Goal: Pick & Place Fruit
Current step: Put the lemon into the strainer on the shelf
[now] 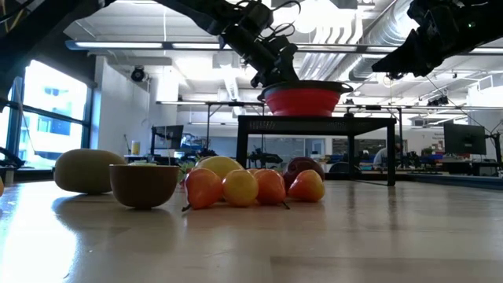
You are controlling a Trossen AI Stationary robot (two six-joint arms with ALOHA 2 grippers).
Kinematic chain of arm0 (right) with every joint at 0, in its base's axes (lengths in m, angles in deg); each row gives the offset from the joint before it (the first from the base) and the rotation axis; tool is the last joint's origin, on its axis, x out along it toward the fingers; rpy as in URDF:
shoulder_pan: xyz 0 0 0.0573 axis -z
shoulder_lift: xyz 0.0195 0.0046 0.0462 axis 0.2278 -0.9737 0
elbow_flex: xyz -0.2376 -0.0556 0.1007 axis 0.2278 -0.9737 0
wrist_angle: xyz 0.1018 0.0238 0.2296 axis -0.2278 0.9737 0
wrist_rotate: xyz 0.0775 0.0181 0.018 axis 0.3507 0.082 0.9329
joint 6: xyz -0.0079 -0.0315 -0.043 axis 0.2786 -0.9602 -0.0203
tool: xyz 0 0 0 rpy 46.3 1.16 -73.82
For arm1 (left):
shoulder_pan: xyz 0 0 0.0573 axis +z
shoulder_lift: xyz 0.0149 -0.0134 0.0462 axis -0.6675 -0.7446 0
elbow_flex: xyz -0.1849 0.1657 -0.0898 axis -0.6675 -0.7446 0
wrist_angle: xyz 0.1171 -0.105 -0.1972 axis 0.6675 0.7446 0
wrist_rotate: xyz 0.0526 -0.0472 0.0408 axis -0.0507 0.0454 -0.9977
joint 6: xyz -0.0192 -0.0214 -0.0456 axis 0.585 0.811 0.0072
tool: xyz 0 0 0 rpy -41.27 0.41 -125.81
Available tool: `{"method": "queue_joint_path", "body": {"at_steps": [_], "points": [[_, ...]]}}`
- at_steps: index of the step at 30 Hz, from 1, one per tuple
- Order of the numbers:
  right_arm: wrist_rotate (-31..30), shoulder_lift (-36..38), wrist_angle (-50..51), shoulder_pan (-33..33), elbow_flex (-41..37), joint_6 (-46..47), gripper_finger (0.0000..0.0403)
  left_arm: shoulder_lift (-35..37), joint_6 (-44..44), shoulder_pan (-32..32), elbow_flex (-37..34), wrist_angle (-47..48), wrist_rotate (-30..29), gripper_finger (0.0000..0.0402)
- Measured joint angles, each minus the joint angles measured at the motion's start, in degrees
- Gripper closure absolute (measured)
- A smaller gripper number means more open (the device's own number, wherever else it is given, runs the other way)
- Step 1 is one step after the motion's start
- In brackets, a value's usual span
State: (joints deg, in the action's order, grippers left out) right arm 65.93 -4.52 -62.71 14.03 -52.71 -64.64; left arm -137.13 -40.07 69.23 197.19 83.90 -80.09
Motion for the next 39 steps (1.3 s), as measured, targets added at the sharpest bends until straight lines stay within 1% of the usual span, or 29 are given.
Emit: {"method": "queue_joint_path", "body": {"at_steps": [25, 31, 39], "points": [[0.00, 0.01, -0.02, 0.02, 0.00, 0.02, 0.0400, -0.02, 0.03, 0.00, 0.00, -0.15, -0.01, 0.0194], [0.00, 0.00, -0.03, 0.01, 0.00, 0.02, 0.0400, -0.02, -1.60, 0.00, 0.00, -0.15, -0.05, 0.0194], [0.00, 0.01, -0.02, 0.02, 0.00, 0.02, 0.0400, -0.02, -1.60, -0.02, 0.00, -0.15, -0.07, 0.0194]]}}
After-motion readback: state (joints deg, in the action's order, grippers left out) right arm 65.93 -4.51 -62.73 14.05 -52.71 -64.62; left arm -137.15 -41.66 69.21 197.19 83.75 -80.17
